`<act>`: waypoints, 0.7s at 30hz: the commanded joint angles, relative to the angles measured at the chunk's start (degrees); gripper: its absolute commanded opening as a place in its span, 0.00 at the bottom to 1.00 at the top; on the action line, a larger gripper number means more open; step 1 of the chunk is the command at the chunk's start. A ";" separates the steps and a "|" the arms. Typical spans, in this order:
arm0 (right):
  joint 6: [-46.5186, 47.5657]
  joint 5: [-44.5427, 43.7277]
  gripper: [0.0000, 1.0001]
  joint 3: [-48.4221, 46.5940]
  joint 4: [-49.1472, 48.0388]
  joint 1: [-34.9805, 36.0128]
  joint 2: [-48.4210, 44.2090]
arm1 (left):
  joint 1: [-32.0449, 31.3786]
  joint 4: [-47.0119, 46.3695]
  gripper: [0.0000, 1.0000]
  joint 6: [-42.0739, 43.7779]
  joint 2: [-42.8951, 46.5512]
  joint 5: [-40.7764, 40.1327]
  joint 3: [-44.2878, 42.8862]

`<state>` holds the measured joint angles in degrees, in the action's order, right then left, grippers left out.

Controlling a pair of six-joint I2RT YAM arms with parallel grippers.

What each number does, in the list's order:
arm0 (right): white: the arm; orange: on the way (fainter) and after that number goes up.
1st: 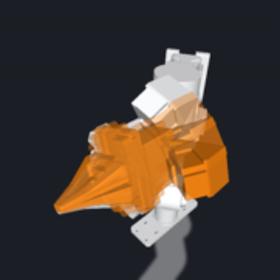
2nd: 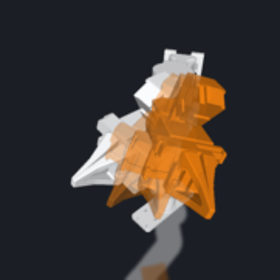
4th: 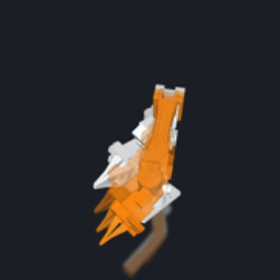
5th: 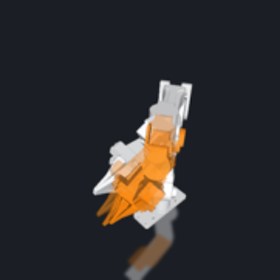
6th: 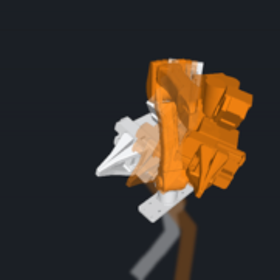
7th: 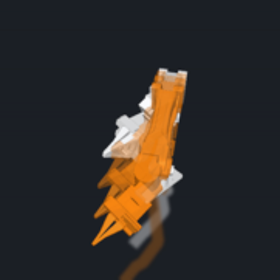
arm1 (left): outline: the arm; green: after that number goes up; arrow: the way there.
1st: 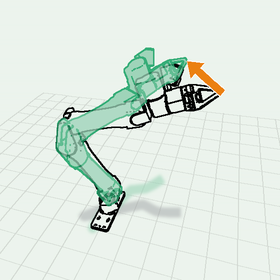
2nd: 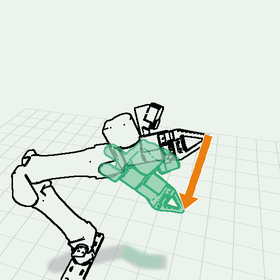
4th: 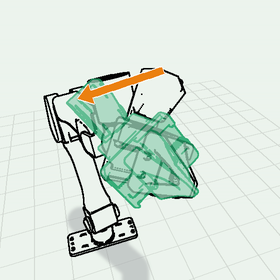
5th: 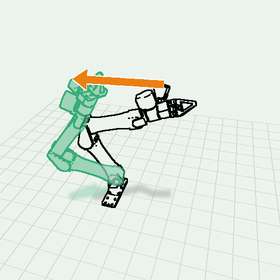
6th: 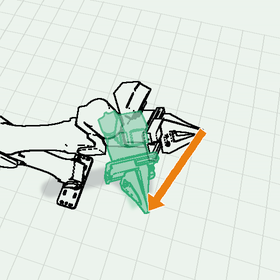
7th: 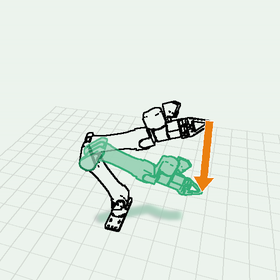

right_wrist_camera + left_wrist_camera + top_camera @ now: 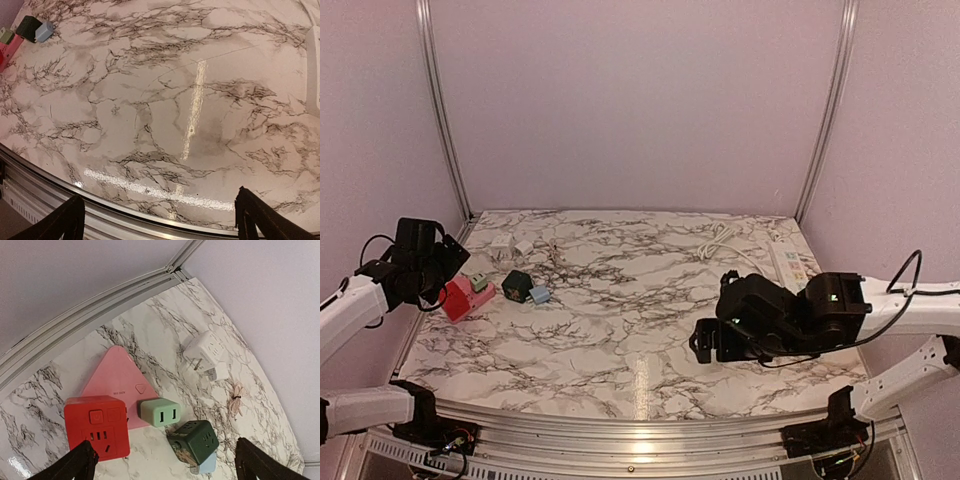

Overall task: Insert the plug
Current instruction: Place the socket at the corner of the board, then move the socket to the center of the board.

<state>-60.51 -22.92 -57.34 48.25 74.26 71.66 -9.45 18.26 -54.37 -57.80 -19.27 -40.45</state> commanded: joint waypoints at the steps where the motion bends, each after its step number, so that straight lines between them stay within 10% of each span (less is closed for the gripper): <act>1: -2.10 -5.71 0.99 2.75 1.79 -4.38 -8.69 | -1.01 -0.08 0.99 5.22 5.29 8.65 1.10; 10: 2.67 -7.31 0.99 6.15 1.58 -18.26 -16.62 | -11.12 -2.61 0.99 16.34 12.39 18.56 6.07; 21: 13.12 4.49 0.98 10.59 -7.95 -41.92 -5.23 | -21.85 -7.04 0.99 17.73 20.29 22.60 13.38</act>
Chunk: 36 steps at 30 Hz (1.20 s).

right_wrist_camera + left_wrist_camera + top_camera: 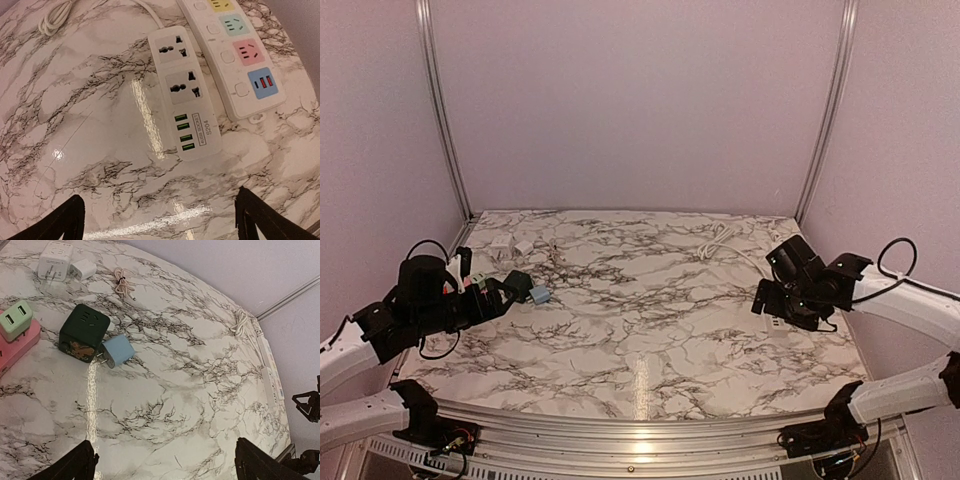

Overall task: Insert the plug
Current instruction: Move the socket to the center of the board.

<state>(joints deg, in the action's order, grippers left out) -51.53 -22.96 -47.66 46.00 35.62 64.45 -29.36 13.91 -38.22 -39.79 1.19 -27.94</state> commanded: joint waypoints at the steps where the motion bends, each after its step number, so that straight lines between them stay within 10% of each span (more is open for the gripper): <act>1: 4.62 5.08 0.98 0.98 -6.56 -4.59 3.16 | -2.39 -2.64 0.99 1.71 2.78 2.10 0.99; 36: 10.56 6.37 0.96 2.37 -16.69 -15.21 21.13 | -3.16 0.58 0.99 3.17 5.87 1.78 2.16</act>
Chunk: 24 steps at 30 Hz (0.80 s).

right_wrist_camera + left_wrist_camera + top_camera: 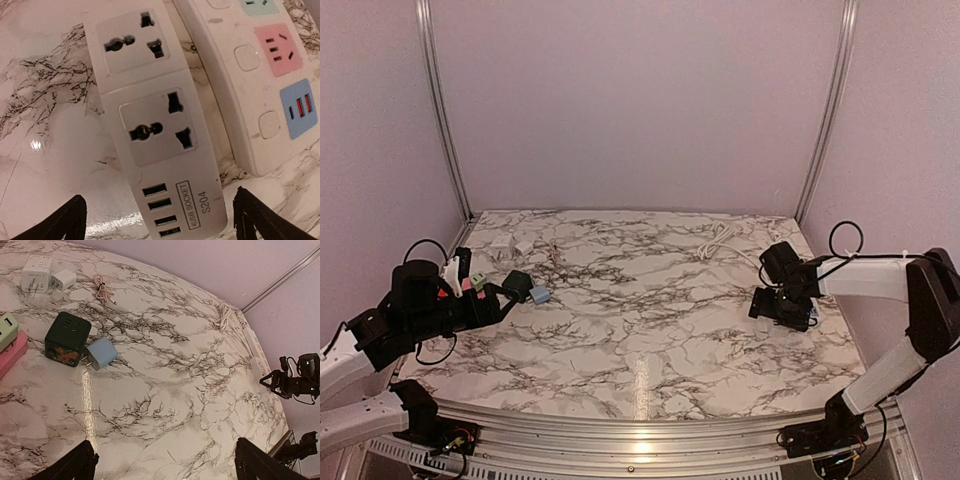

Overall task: Insert the plug
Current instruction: Move the socket to the center of the board.

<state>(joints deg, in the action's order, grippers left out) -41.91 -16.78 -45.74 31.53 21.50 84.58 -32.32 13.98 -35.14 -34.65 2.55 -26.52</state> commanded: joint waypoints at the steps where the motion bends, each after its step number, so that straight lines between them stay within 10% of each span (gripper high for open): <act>1: 0.95 0.21 0.95 0.49 -2.44 -1.18 1.17 | -0.20 0.46 0.99 0.07 0.73 0.48 0.81; 24: -0.30 5.23 0.31 5.76 -6.65 0.78 -2.61 | -0.20 -2.77 0.99 -0.97 -1.18 1.55 1.71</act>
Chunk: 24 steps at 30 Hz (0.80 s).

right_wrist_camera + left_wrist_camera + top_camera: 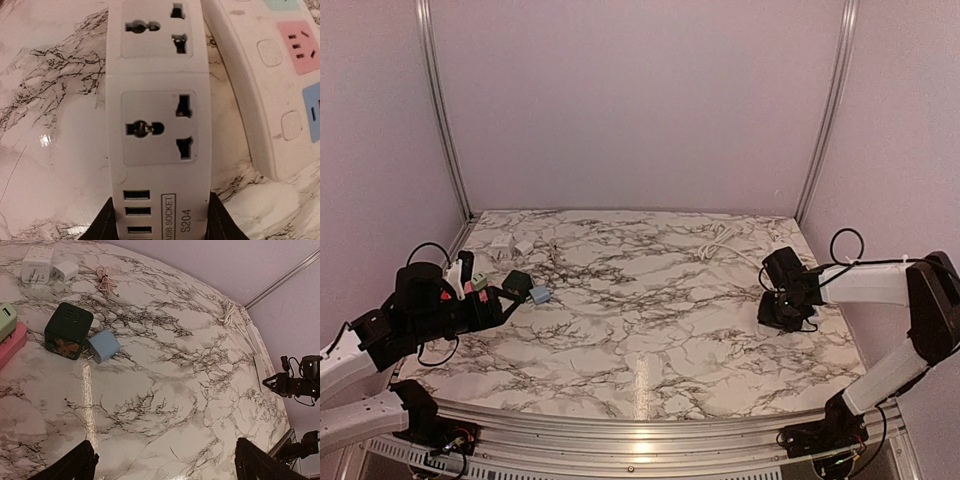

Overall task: Insert the plug
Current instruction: Move the socket to the center of the board.

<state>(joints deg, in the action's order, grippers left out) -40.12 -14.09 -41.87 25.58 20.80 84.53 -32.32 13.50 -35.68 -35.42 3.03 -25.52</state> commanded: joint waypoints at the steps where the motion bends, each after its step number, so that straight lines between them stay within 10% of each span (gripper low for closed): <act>1: -2.86 2.27 0.32 2.21 -0.56 2.39 -3.11 | -0.20 -2.66 0.99 -0.63 -0.62 1.24 0.80; 24: -19.06 -2.15 0.39 -14.73 1.28 31.05 15.47 | -0.20 -4.97 0.99 -2.70 -1.21 0.76 2.48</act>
<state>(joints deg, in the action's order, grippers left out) -55.96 -17.50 -51.00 26.06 48.07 93.82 -32.32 10.28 -38.17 -37.19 4.08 -23.90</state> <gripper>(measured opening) 0.408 0.988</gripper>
